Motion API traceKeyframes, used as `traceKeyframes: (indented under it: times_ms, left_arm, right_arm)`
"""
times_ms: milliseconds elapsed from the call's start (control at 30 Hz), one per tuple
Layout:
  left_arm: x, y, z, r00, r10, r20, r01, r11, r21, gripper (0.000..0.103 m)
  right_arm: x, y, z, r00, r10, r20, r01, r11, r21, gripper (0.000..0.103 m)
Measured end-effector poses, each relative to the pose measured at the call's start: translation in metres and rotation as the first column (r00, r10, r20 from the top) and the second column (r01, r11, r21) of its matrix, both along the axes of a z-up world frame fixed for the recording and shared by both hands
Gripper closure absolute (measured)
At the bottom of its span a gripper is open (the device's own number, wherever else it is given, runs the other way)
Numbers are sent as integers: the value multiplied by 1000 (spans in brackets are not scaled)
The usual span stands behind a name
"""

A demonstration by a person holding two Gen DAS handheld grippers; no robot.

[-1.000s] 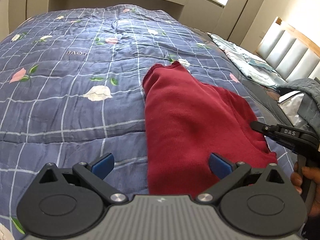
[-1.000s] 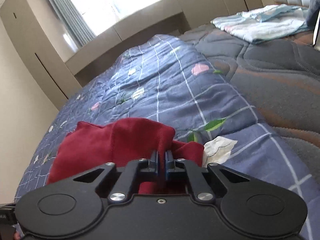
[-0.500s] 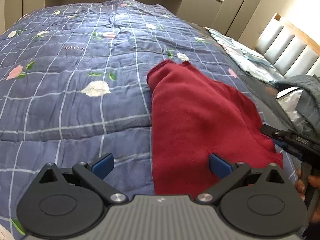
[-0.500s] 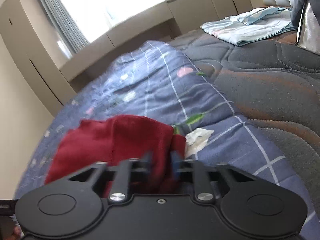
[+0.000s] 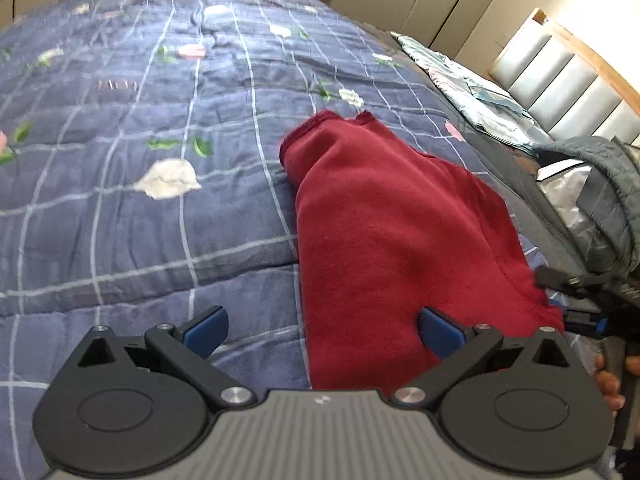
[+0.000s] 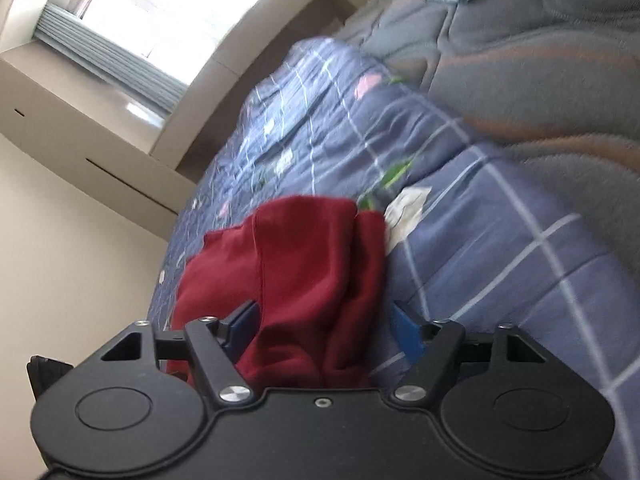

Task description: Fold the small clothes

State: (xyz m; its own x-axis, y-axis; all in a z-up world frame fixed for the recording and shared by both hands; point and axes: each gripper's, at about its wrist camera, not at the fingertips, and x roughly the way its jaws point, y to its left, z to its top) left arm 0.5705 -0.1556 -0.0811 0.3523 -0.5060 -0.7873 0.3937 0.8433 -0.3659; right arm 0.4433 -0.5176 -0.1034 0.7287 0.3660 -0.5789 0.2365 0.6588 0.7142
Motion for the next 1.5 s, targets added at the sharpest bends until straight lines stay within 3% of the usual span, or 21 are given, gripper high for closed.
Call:
traceKeyframes:
  times_ms: [100, 167, 267, 300, 533, 767, 1100, 1300, 1500]
  left_arm:
    - [7, 5, -7, 998, 12, -63, -14, 999, -39, 1]
    - [9, 8, -9, 997, 4, -82, -10, 998, -66, 10]
    - [7, 7, -4, 996, -20, -85, 11, 995, -103, 32]
    - [5, 5, -1, 996, -31, -87, 22, 994, -108, 46]
    - [-6, -24, 28, 999, -10, -48, 12, 998, 58, 64]
    - [-24, -38, 57, 1000, 2, -4, -1, 991, 137, 69]
    - [-60, -34, 100, 996, -6, 90, -9, 987, 163, 70]
    - [-76, -18, 121, 990, 6, 139, -30, 985, 170, 70]
    - [-87, 23, 134, 988, 52, 144, -75, 984, 163, 70]
  right_arm:
    - [4, 4, -4, 1000, -8, -27, 9, 1000, 6, 62]
    - [4, 6, -4, 1000, -13, -25, 13, 1000, 3, 67]
    - [1, 5, -3, 999, -31, -14, 32, 999, 21, 83]
    - [0, 5, -2, 999, -37, -8, 37, 999, 22, 85]
    - [-6, 13, 16, 999, -41, 29, 42, 998, -36, 87]
    - [-15, 22, 46, 998, -13, 65, 19, 995, -102, 88]
    - [-36, 38, 90, 992, 27, 125, -6, 987, -162, 89]
    - [-44, 60, 114, 985, 59, 164, -30, 984, -175, 89]
    - [-44, 99, 130, 979, 113, 170, -81, 980, -183, 89]
